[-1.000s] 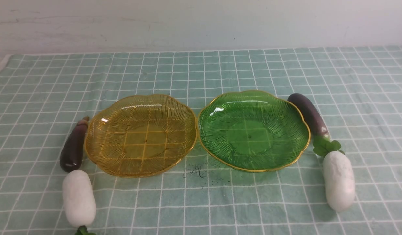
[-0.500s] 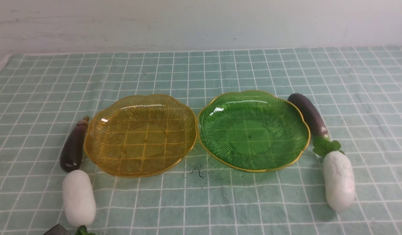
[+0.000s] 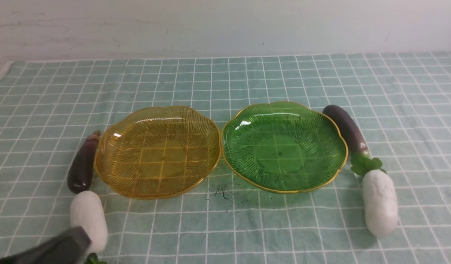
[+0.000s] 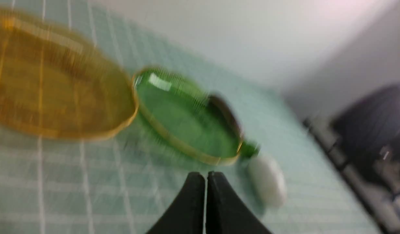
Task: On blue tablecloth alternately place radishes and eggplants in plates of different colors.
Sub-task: 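Place the white radish on the plate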
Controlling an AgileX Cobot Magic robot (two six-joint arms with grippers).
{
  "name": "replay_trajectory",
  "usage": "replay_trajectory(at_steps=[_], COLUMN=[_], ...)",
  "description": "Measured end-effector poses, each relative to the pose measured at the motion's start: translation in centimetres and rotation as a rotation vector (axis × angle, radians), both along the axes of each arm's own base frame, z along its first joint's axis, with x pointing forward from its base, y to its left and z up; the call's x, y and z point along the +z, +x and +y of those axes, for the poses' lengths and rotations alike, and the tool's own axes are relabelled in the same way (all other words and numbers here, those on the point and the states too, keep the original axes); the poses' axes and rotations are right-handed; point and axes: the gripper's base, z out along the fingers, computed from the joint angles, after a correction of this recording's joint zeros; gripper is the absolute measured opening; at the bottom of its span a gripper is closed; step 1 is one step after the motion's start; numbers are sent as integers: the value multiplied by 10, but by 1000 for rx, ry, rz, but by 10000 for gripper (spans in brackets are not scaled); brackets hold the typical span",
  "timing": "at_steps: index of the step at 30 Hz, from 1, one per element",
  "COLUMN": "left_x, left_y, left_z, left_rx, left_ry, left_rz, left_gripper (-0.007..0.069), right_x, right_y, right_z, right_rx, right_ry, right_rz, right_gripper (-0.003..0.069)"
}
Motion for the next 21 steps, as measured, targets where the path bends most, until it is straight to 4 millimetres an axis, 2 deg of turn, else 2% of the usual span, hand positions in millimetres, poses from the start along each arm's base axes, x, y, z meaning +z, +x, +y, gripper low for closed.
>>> replay_trajectory(at_steps=[2,4,6,9,12,17,21], left_x=[-12,-14,-12,-8,-9,-15,-15], left_y=[17,30,37,58,76,81,81], left_z=[-6,-8,-9,-9,-11,-11,-11], left_rx=[-123,-186,-224,-275,-292,-300,-301], left_ry=[118,188,224,289,301,309,310], left_rz=[229,327,360,422,468,503,503], left_gripper=[-8,-8,-8,-7,-7,-7,-7], right_x=[-9,-14,-18,-28,-50,-74,-75], right_y=[34,51,66,107,155,205,222], right_z=[3,3,2,1,10,22,23], right_rx=[51,54,48,23,47,128,155], right_ry=[-93,-121,-148,-171,-184,-279,-335], right_rz=[294,423,518,683,833,1007,1079], right_gripper=[-11,-9,-8,5,33,83,99])
